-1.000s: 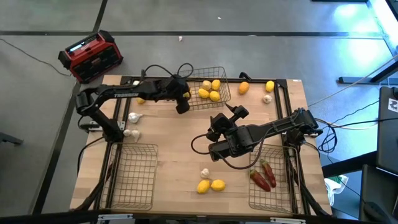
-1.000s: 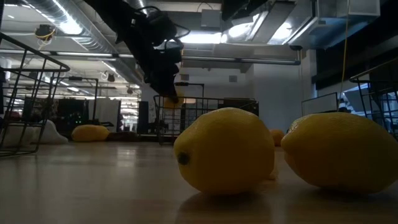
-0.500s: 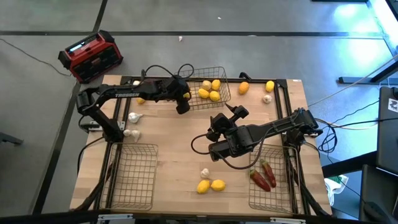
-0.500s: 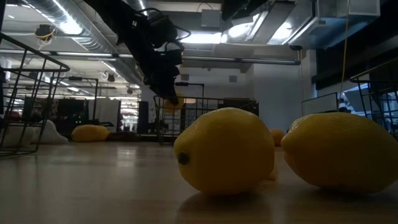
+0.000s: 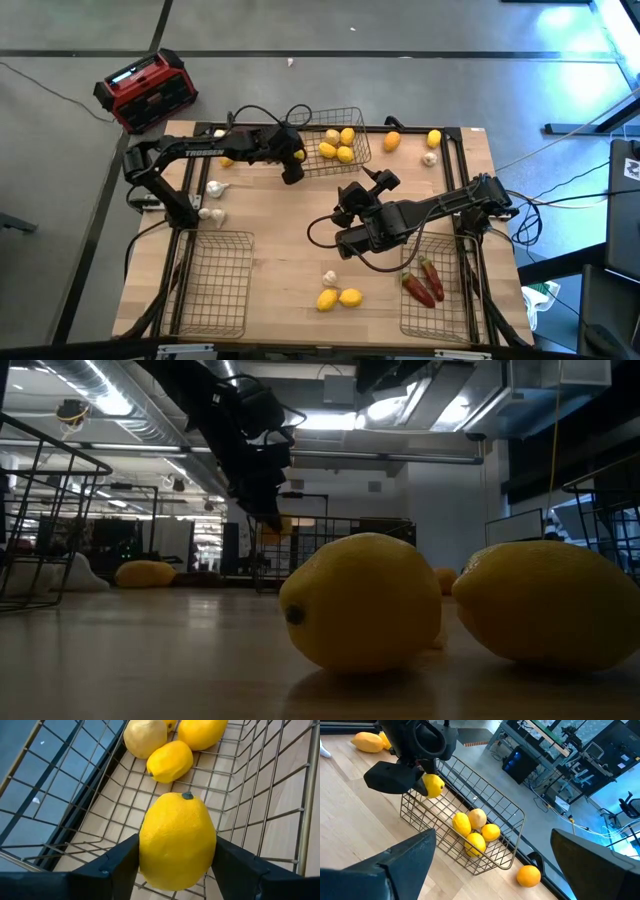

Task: Sort produce into baskets
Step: Put the lemon into the top wire basket, then put the garlic into the bottom left wire basket

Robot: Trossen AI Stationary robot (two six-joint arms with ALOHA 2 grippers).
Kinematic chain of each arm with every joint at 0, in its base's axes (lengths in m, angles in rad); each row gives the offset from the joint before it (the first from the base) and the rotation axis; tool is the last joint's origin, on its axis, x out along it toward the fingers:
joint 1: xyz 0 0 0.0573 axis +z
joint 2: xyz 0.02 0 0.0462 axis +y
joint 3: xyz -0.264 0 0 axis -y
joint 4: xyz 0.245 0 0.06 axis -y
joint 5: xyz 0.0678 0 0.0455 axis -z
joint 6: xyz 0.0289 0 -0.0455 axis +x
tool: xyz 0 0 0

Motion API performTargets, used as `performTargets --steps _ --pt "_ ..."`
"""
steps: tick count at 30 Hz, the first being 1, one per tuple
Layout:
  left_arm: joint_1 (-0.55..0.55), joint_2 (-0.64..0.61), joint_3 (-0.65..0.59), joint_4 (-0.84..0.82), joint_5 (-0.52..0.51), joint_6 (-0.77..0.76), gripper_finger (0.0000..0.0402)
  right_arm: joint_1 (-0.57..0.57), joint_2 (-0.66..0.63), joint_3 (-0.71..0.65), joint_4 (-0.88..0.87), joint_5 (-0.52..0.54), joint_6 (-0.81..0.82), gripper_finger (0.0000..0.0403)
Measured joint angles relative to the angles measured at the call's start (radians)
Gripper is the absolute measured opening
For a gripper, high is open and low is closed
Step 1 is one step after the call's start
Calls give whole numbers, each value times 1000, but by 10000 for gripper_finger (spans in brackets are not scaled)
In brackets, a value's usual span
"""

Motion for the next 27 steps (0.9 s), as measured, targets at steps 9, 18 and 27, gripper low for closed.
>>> performTargets --steps 9,18,27 --pt "0 -1 0 -4 0 -10 271 0 0 0 0 0 1 390" --pt "-16 -147 -1 -54 0 4 272 0 0 0 0 0 1 390" --pt "-55 -413 -1 -278 0 -18 272 0 0 0 3 0 -1 390"
